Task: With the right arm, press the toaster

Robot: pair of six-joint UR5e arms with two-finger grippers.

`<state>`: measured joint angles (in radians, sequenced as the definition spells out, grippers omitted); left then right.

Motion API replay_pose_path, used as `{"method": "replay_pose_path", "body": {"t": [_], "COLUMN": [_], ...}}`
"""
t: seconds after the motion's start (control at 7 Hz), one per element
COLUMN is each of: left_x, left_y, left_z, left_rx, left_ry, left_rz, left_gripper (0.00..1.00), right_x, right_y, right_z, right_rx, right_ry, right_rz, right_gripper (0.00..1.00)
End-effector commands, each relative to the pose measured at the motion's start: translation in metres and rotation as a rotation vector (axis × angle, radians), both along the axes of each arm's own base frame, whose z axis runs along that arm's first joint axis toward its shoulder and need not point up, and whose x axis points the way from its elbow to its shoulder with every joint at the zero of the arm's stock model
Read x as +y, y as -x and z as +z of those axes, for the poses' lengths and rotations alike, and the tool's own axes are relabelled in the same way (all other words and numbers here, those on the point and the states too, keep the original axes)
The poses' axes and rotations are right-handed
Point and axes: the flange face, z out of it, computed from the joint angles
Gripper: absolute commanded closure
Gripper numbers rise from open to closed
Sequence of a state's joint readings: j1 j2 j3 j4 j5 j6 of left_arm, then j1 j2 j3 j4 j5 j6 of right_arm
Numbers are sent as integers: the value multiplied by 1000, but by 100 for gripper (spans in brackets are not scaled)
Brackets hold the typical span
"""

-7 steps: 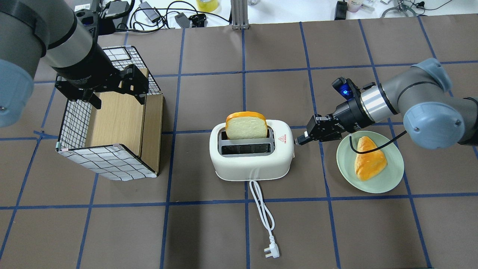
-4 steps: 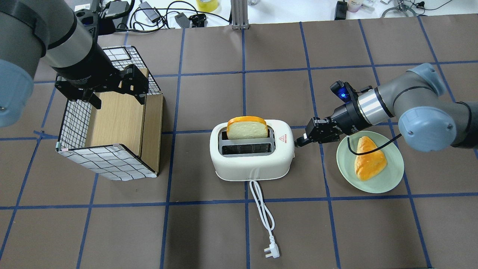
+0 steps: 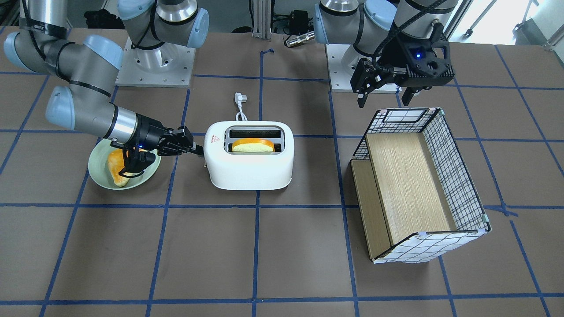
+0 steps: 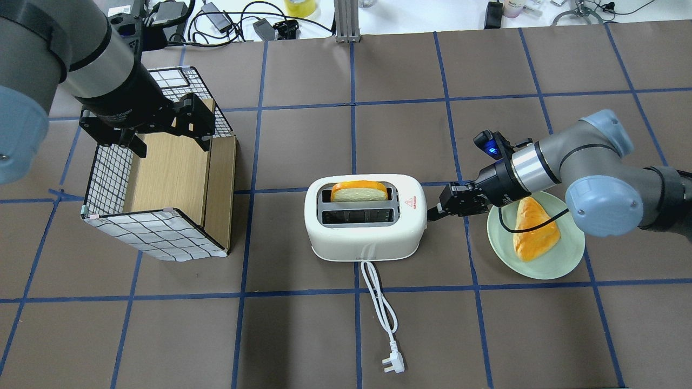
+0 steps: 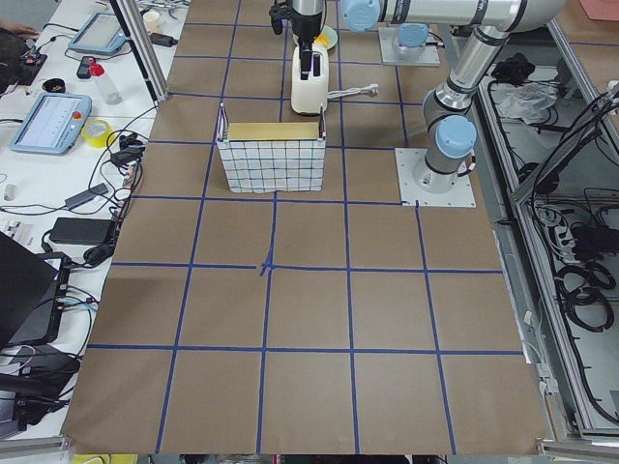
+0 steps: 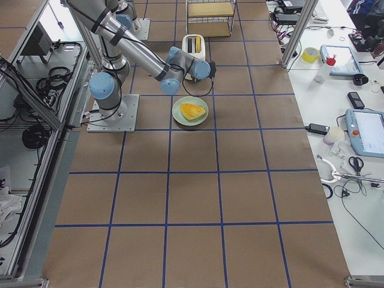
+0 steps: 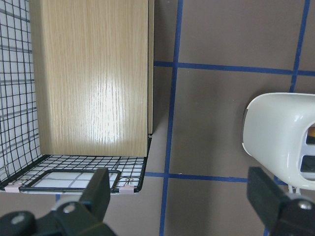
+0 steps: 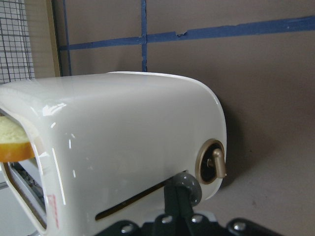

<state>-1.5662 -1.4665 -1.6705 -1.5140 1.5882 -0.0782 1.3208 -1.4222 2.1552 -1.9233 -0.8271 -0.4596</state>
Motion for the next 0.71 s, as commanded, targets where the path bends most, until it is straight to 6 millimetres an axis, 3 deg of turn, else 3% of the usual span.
{"method": "replay_pose_path", "body": {"t": [0.0,0.14,0.43,0.57], "left_x": [0,0,0,0], "left_y": [0,0,-1,0], "left_z": [0,0,0,0], "left_rx": [-1,-1,-1,-1], "left_ry": [0,0,0,0], "left_rz": [0,0,2,0], "left_gripper": [0,0,0,0], "right_x": [-1,-1,-9,-15], "right_y": [1,2,7,8], "right_z": [9,27,87,116], "right_rx": [15,46,171,294], "right_ry": [-11,-15,-41,-21], "right_rz": [-21,-55,-168,-145], "right_gripper": [100,100,100,100]}}
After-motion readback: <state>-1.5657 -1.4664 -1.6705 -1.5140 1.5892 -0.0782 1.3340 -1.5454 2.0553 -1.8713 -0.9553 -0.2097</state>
